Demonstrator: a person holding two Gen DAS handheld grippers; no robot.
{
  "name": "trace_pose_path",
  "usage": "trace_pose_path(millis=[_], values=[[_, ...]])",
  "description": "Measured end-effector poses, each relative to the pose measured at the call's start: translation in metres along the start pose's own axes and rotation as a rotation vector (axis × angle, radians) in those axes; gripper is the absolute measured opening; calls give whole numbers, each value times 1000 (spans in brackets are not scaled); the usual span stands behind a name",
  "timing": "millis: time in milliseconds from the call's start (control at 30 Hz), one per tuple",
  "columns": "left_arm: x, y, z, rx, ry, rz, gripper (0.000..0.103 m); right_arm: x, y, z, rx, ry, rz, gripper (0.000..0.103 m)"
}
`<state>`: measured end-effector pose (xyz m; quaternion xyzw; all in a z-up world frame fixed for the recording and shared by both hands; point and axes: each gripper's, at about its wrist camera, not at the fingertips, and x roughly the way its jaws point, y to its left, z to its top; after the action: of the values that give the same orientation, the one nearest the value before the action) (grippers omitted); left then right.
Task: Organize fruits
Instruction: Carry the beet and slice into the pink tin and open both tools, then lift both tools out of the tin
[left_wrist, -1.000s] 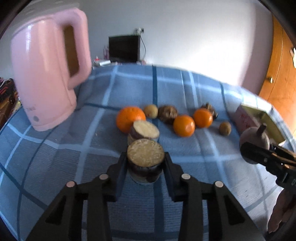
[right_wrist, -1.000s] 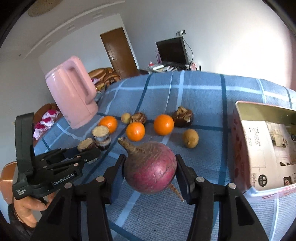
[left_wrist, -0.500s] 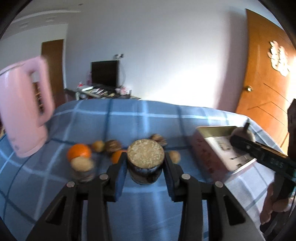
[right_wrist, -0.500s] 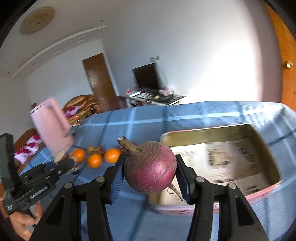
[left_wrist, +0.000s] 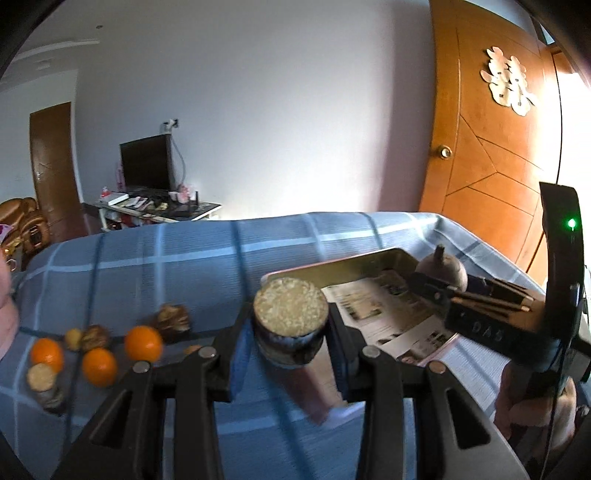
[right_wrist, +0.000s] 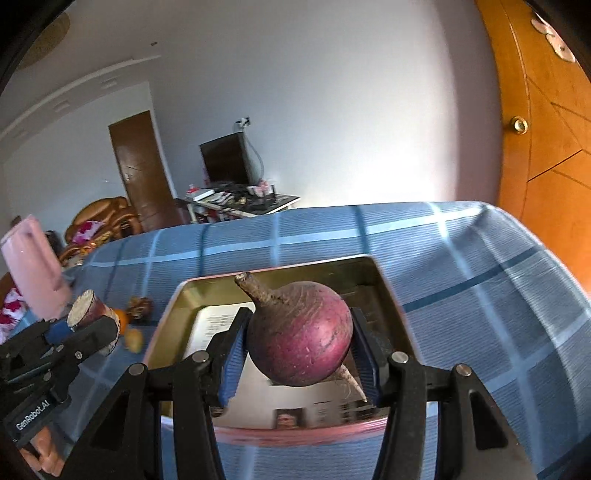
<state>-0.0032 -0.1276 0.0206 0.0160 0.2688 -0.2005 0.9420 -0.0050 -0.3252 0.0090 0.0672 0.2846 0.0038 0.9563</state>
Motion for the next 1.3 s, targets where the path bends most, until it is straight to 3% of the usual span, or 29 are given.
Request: trace_pose_path(millis=[367, 767, 967, 1033, 1100, 1167, 1300], values=[[44, -43, -3, 46, 72, -34, 39, 31, -10, 1, -13, 77, -39, 54], [71, -35, -3, -10, 176, -32, 39, 47, -13, 2, 12, 141, -10, 54], [71, -37, -4, 9, 179, -16, 40, 47, -13, 3, 13, 140, -14, 55], [71, -37, -4, 13, 178, -17, 45, 46, -15, 3, 22, 135, -8, 56], [67, -39, -4, 31, 160, 4, 73, 44, -18, 4, 42, 124, 15, 58], [57, -41, -3, 51, 115, 20, 83, 39, -20, 4, 56, 95, 16, 58], [37, -37, 1, 74, 26, 66, 101, 6, -33, 11, 121, -68, -13, 66]])
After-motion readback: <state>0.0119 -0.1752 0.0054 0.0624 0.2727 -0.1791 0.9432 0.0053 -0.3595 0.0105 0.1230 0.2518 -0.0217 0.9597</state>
